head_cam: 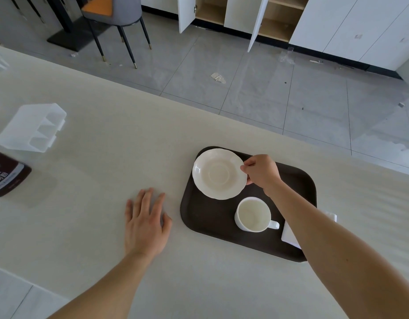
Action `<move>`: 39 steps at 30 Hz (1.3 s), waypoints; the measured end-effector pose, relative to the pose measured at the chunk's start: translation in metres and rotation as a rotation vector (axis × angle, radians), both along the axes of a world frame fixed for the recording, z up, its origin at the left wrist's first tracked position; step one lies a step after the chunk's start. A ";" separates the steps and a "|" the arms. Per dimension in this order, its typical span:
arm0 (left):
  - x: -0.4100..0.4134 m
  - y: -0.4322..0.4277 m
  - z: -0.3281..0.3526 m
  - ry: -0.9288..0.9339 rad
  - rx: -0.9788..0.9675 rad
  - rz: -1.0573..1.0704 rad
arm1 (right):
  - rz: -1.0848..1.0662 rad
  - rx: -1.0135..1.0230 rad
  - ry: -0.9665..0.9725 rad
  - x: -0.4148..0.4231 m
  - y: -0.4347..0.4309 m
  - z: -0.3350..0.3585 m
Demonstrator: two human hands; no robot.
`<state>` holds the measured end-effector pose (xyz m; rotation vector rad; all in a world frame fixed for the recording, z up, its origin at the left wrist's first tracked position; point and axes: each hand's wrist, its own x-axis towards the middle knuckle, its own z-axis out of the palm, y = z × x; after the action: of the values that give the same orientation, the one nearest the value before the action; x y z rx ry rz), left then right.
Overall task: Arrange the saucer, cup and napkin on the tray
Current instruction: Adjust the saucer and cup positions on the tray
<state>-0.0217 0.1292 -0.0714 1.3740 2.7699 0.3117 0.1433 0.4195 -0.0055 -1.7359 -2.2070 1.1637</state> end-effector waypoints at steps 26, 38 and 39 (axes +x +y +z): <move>-0.002 0.000 -0.003 0.003 -0.006 -0.002 | -0.089 -0.076 0.121 0.001 0.002 -0.005; -0.001 0.000 0.001 -0.004 -0.025 -0.005 | -0.085 -0.104 0.222 0.048 -0.009 0.015; 0.000 0.000 0.001 -0.007 -0.028 -0.005 | -0.088 -0.105 0.260 0.062 -0.015 0.020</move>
<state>-0.0221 0.1289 -0.0700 1.3704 2.7544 0.2762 0.2050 0.4040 0.0142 -1.5946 -1.9327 1.4166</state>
